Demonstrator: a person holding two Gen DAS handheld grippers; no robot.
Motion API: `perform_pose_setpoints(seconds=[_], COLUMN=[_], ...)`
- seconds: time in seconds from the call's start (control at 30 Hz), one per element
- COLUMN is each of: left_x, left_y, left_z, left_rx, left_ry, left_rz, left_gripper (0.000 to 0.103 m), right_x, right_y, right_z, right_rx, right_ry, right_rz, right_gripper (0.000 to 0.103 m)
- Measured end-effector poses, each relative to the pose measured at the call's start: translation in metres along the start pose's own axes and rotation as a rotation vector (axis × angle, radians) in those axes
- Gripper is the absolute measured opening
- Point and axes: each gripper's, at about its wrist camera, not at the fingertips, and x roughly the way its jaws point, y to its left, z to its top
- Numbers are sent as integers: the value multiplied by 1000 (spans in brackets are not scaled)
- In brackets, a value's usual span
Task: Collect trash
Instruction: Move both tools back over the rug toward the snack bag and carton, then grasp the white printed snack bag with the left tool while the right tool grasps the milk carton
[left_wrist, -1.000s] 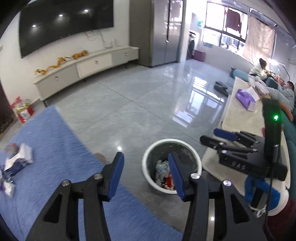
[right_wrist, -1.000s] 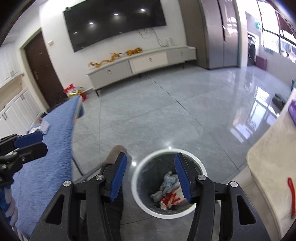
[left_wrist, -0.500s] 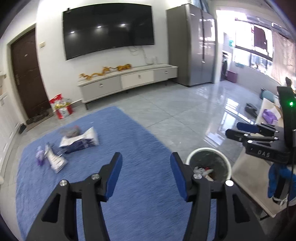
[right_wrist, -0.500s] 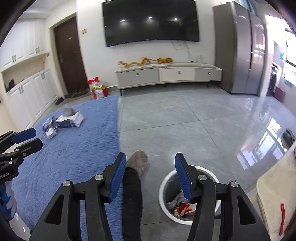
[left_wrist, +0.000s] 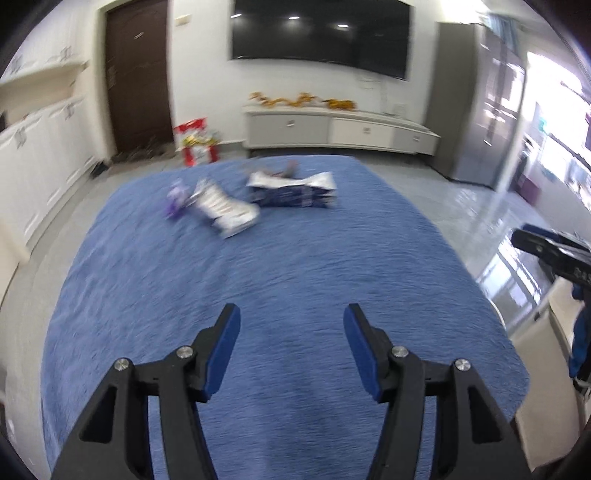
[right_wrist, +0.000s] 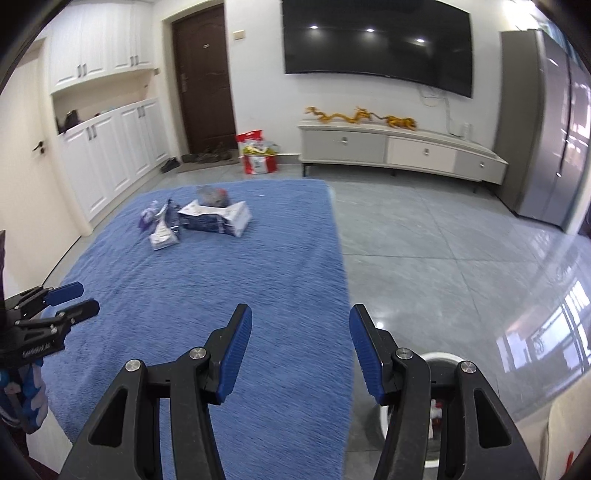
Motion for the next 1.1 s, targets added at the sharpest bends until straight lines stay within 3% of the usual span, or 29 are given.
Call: perform_pose_setpoints(seconds=[0.13, 0.23, 0.33, 0.43, 0.67, 0.87, 1.1], left_x=[5, 12, 26, 44, 91, 135, 187], left_y=[40, 61, 75, 83, 93, 98, 122], left_z=[-2, -1, 5, 15, 52, 93, 122], left_rx=[-115, -172, -225, -275, -342, -373, -493], left_ry=[15, 32, 54, 82, 123, 121, 150], left_rz=[11, 15, -2, -27, -53, -13, 26], left_gripper=[57, 64, 67, 68, 69, 69, 69], right_x=[9, 21, 34, 52, 109, 161, 227], right_y=[14, 17, 19, 21, 28, 38, 62], right_z=[7, 15, 23, 32, 52, 80, 117], right_rx=[-41, -46, -49, -63, -100, -172, -265], right_ry=[7, 17, 23, 29, 67, 78, 95], right_rz=[25, 47, 68, 88, 159, 265, 343], right_gripper=[55, 55, 69, 71, 72, 78, 78])
